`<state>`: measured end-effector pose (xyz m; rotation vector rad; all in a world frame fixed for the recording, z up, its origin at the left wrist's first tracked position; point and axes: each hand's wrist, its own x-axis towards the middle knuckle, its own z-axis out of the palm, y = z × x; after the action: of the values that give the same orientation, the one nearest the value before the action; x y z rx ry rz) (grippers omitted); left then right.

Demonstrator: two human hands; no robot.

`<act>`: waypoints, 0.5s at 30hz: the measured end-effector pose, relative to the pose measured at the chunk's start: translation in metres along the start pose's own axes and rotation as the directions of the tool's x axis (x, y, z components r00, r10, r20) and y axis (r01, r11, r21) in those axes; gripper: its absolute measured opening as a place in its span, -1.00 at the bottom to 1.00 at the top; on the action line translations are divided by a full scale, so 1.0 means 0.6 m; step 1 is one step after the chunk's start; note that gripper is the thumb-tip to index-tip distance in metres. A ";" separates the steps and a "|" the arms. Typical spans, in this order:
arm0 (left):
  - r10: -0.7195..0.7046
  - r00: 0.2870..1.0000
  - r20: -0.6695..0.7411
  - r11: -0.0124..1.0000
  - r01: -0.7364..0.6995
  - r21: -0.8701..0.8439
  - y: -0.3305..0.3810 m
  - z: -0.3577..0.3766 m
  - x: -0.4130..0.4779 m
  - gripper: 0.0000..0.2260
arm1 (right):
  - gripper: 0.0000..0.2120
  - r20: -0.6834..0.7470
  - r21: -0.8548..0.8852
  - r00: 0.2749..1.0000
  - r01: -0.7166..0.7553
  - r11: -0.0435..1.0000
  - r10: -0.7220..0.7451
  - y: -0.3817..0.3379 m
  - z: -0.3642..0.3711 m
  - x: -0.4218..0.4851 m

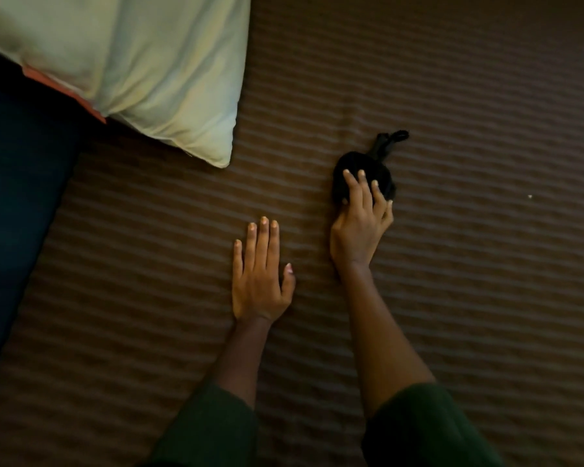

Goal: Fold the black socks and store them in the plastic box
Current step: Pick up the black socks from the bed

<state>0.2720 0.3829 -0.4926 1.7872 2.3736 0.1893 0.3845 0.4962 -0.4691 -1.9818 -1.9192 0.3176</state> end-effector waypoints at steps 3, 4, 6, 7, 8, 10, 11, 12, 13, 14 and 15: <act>0.009 1.000 -0.016 1.000 -0.009 0.008 0.000 -0.002 0.005 -0.38 | -0.49 0.053 -0.068 0.998 0.035 0.997 -0.031 0.005 -0.014 -0.089; 0.015 1.000 -0.017 1.000 -0.014 0.013 -0.001 -0.001 0.005 -0.37 | -0.48 0.056 -0.096 0.998 0.044 0.994 -0.038 0.007 -0.014 -0.115; 0.020 0.999 -0.032 1.000 -0.019 0.024 -0.003 0.002 0.002 -0.36 | -0.47 0.055 -0.131 0.998 0.041 0.991 -0.034 0.012 -0.008 -0.138; 0.020 0.999 -0.040 1.000 -0.019 0.025 -0.002 0.004 0.002 -0.36 | -0.46 0.045 -0.148 0.999 0.034 0.988 -0.027 0.014 -0.003 -0.137; 0.023 0.999 -0.046 0.999 -0.021 0.028 -0.001 0.008 0.003 -0.36 | -0.45 0.024 -0.170 0.999 0.027 0.985 -0.023 0.016 0.004 -0.133; 0.024 0.998 -0.065 0.999 -0.022 0.045 0.000 0.017 0.008 -0.35 | -0.44 -0.023 -0.219 0.999 0.029 0.975 -0.035 0.018 0.021 -0.126; 0.027 0.997 -0.072 0.998 -0.022 0.060 -0.002 0.022 0.011 -0.34 | -0.43 -0.035 -0.228 0.999 0.029 0.973 -0.038 0.019 0.030 -0.125; 0.026 0.997 -0.077 0.997 -0.021 0.071 -0.005 0.026 0.012 -0.33 | -0.43 -0.042 -0.232 0.998 0.033 0.972 -0.044 0.020 0.037 -0.126; 0.025 0.997 -0.074 0.997 -0.020 0.076 -0.007 0.030 0.011 -0.33 | -0.43 -0.043 -0.237 0.998 0.038 0.971 -0.049 0.021 0.042 -0.128; 0.024 0.997 -0.070 0.997 -0.018 0.080 -0.007 0.033 0.007 -0.32 | -0.42 -0.042 -0.243 0.998 0.043 0.969 -0.055 0.024 0.045 -0.131; 0.020 0.998 -0.062 0.997 -0.015 0.078 -0.008 0.035 0.001 -0.32 | -0.42 -0.036 -0.251 0.998 0.047 0.967 -0.058 0.028 0.047 -0.135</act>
<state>0.2720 0.3820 -0.5142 1.8629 2.4412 0.1602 0.3842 0.4182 -0.5086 -2.0676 -2.0660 0.0172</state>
